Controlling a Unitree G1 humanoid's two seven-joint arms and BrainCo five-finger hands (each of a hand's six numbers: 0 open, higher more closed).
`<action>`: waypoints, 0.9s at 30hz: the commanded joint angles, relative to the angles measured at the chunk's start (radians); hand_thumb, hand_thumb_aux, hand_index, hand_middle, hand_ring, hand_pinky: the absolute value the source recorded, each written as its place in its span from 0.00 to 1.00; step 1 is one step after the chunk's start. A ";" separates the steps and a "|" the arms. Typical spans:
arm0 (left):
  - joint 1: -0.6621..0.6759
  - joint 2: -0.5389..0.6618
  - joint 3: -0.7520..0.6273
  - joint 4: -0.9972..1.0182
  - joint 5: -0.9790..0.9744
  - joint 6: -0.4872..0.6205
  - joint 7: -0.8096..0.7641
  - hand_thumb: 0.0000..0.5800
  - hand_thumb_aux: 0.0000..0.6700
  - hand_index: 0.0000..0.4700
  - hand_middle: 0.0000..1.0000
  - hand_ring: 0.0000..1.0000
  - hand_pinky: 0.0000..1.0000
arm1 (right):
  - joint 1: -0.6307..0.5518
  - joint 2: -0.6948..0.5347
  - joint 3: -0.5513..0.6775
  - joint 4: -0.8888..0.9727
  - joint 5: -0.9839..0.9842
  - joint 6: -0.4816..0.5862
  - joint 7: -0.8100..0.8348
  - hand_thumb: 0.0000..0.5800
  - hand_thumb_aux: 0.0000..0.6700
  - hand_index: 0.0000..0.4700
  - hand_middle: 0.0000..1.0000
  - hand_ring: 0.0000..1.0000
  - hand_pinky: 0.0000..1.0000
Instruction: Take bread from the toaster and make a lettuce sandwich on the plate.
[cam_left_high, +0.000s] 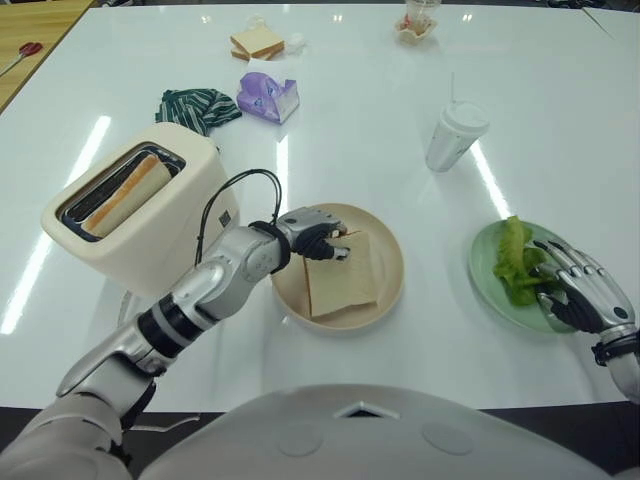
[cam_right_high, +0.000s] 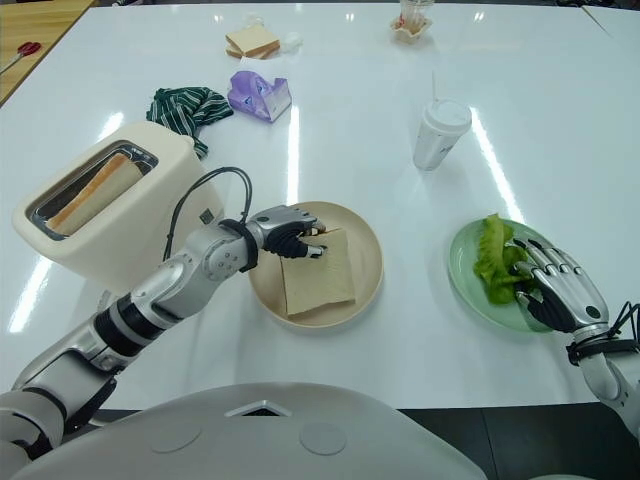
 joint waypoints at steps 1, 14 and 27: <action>-0.034 -0.010 -0.036 0.063 0.159 -0.117 0.114 1.00 1.00 1.00 1.00 1.00 1.00 | 0.064 -0.014 -0.078 -0.122 0.018 0.013 0.001 1.00 1.00 1.00 0.00 0.00 0.00; -0.002 0.076 0.104 -0.151 0.509 -0.267 0.290 0.00 0.00 0.00 0.00 0.00 0.00 | 0.136 0.101 -0.303 -0.707 0.082 0.058 0.233 1.00 1.00 1.00 0.00 0.00 0.00; 0.256 0.164 0.680 -0.510 0.255 -0.190 0.203 0.00 0.00 0.00 0.00 0.00 0.00 | -0.004 0.223 -0.243 -0.833 0.052 0.060 0.429 1.00 1.00 1.00 0.00 0.00 0.00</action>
